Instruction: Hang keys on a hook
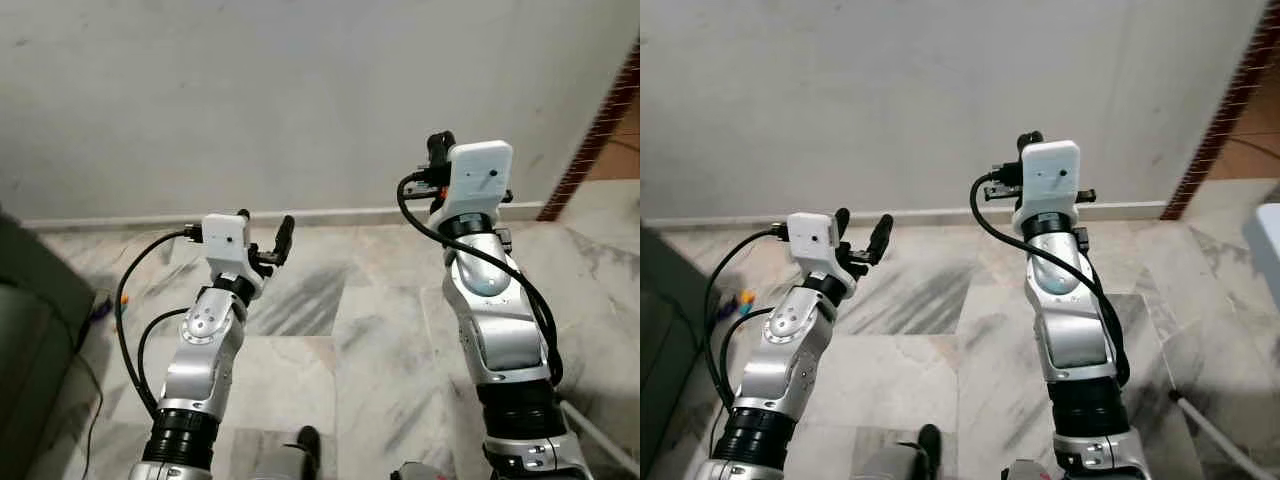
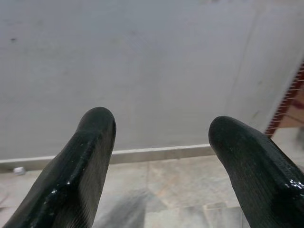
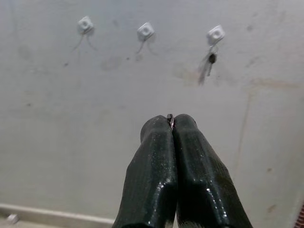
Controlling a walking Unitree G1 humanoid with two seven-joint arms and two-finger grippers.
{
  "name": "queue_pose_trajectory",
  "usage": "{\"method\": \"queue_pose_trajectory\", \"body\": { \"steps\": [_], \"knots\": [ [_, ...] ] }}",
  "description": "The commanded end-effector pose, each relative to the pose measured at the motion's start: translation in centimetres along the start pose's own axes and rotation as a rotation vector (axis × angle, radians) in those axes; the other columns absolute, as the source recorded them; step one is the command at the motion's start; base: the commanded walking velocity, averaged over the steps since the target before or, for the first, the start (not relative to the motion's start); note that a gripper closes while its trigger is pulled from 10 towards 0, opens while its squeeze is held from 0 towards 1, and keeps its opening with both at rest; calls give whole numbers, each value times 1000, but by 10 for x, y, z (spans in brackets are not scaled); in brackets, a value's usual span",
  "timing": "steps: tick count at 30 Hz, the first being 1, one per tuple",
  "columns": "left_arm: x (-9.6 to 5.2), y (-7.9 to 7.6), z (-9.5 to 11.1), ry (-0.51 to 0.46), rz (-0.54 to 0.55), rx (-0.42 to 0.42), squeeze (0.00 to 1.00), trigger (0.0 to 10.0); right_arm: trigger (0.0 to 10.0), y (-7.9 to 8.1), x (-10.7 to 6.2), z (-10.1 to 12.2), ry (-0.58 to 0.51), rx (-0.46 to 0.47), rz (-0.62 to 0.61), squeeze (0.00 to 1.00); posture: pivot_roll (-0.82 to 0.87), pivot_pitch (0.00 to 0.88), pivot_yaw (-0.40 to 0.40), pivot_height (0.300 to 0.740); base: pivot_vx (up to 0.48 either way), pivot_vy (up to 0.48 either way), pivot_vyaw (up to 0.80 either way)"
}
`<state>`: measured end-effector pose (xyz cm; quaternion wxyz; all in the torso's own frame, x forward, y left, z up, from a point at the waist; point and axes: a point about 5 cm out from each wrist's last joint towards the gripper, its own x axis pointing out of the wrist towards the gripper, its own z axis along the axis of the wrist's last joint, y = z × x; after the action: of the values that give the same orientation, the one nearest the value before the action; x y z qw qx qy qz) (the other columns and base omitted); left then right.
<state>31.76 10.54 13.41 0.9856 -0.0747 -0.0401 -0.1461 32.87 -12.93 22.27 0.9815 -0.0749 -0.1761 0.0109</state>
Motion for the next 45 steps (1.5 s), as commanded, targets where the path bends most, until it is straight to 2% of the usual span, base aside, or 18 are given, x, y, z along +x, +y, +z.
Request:
{"method": "queue_pose_trajectory", "body": {
  "steps": [1,16,21,45],
  "knots": [
    [-2,9,1,3,21,23,0,10000,10000,5,0,3,-12,27,11,0,-69,155,95,740,0,0,0],
    [-4,8,3,-16,-2,1,0,10000,10000,12,1,5,-32,51,60,0,-56,151,87,740,0,0,0],
    [-5,7,3,-17,-7,-2,0,10000,10000,17,0,6,-43,51,92,0,-54,152,87,740,249,0,0],
    [-6,4,1,-11,-31,-5,0,10000,10000,21,-3,6,-48,50,112,0,-60,164,91,740,344,0,0]
  ]
}}
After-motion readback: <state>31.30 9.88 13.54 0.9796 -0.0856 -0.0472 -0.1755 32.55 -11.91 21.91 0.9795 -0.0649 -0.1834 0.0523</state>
